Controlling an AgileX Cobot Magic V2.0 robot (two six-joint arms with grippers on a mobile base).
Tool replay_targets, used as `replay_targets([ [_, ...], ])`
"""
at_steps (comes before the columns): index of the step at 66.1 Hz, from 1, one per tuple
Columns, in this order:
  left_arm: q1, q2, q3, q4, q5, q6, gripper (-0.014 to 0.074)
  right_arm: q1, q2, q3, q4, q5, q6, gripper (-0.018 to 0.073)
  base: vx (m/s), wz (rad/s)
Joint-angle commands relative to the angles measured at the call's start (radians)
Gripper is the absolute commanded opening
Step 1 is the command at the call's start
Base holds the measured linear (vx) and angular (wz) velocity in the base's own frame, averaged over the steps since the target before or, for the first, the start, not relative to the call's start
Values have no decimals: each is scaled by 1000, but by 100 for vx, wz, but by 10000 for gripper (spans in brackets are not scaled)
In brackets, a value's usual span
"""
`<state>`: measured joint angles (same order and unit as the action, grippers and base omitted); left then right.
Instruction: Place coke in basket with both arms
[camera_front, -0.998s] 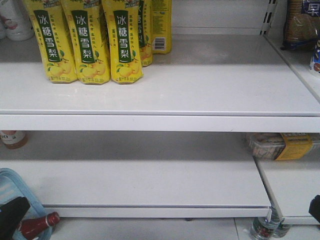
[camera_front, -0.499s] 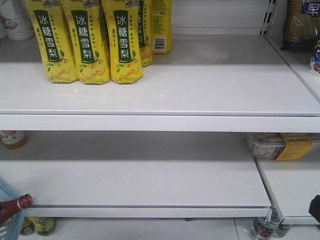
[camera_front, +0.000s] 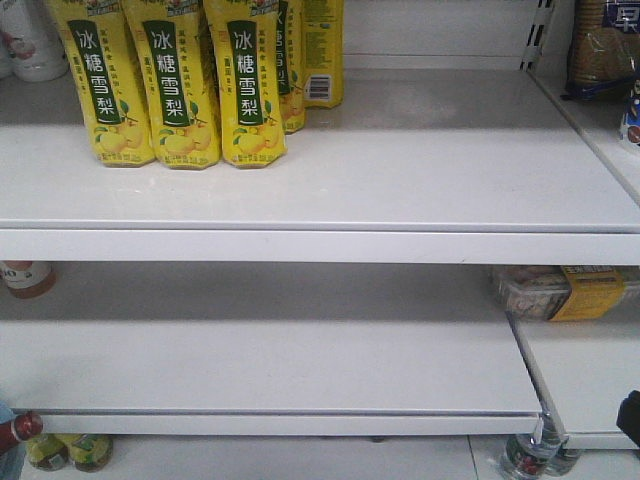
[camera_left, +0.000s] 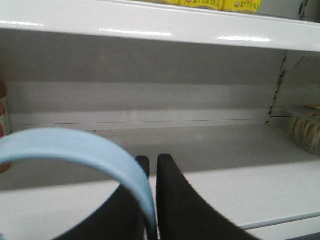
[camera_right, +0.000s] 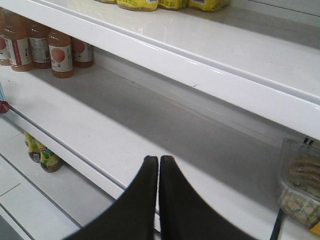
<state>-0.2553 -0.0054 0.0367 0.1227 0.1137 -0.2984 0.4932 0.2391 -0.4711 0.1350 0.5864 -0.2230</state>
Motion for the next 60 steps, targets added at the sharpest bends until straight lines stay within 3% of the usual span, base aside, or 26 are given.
replay_targets([
  [1,25,-22,3,42,-114,54,-6,-5,10,-24,0,-75,-4,-5,0,0],
  [28,152,-22,3,39,-87,54,-6,-5,10,-24,0,-75,-4,-5,0,0],
  [38,164,-22,3,-18,-52,59,-6,-5,10,-24,0,-75,-4,-5,0,0],
  [47,164,-22,3,-130,-62,177,-6,-5,10,-24,0,-75,-4,-5,0,0],
  [55,164,-22,3,-270,-80,340,-6,-5,10,-24,0,-75,-4,-5,0,0],
  [60,164,-22,3,-287,-92,371,-6,-5,10,-24,0,-75,-4,-5,0,0],
])
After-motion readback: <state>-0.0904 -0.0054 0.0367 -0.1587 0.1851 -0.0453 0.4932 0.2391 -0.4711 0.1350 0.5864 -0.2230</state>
